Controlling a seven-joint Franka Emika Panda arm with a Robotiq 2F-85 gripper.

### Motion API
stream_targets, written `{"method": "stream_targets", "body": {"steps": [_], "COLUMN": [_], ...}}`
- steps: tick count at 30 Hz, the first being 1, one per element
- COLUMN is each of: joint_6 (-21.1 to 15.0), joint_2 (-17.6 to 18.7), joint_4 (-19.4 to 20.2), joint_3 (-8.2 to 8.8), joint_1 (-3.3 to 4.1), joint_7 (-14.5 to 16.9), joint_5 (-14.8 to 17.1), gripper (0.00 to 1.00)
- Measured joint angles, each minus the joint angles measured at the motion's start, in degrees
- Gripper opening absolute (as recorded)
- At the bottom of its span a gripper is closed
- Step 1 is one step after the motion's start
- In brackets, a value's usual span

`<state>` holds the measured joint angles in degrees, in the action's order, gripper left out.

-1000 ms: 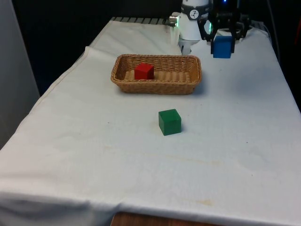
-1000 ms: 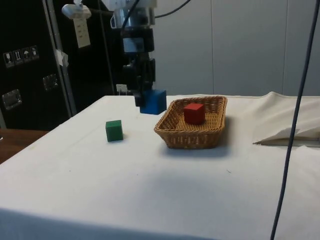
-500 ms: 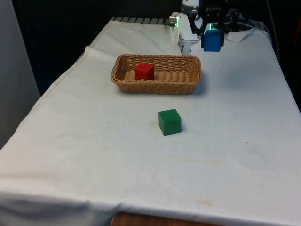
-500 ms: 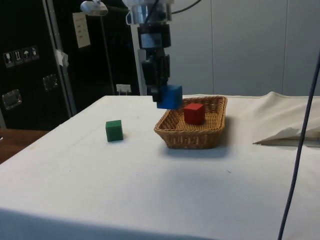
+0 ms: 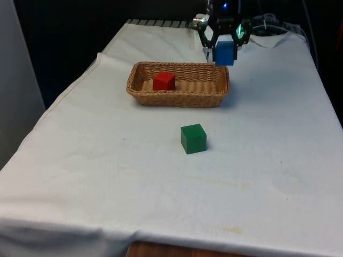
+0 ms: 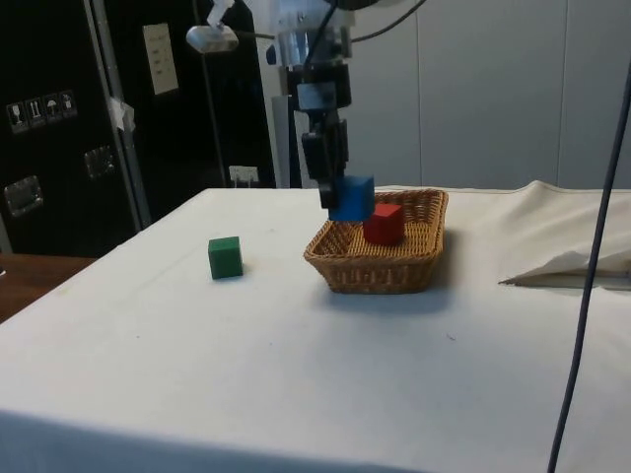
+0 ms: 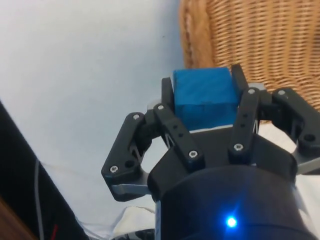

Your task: Pick up exactly two blocks and place them into the basket.

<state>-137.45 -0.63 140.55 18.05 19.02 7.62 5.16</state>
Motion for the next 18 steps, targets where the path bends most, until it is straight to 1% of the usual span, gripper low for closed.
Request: {"method": "stream_targets", "body": {"steps": [3,4,6,7,11,13,14,18], "joint_6": [-0.1,-0.1,-0.2,-0.5,-1.1,-1.3,-1.7,-3.4], "joint_2": [0.6,0.6,1.0,1.4,2.1,2.2,2.5,3.4], "joint_4": [0.0,0.0,0.1,0.1,0.5,0.6,0.9,1.6], "joint_3": [1.09,1.09,1.78,2.41,3.78,4.01,4.41,4.87], "joint_1": [-0.11,-0.11,-0.17,-0.17,-0.29,-0.29,-0.29,-0.34], "joint_7": [1.8,1.8,2.9,4.0,6.2,6.7,7.5,8.8], "joint_5": [0.0,0.0,0.0,0.1,0.1,0.1,0.1,0.2], "gripper": [0.03,0.03,0.03,0.03,0.03,0.03,0.03,0.03]}}
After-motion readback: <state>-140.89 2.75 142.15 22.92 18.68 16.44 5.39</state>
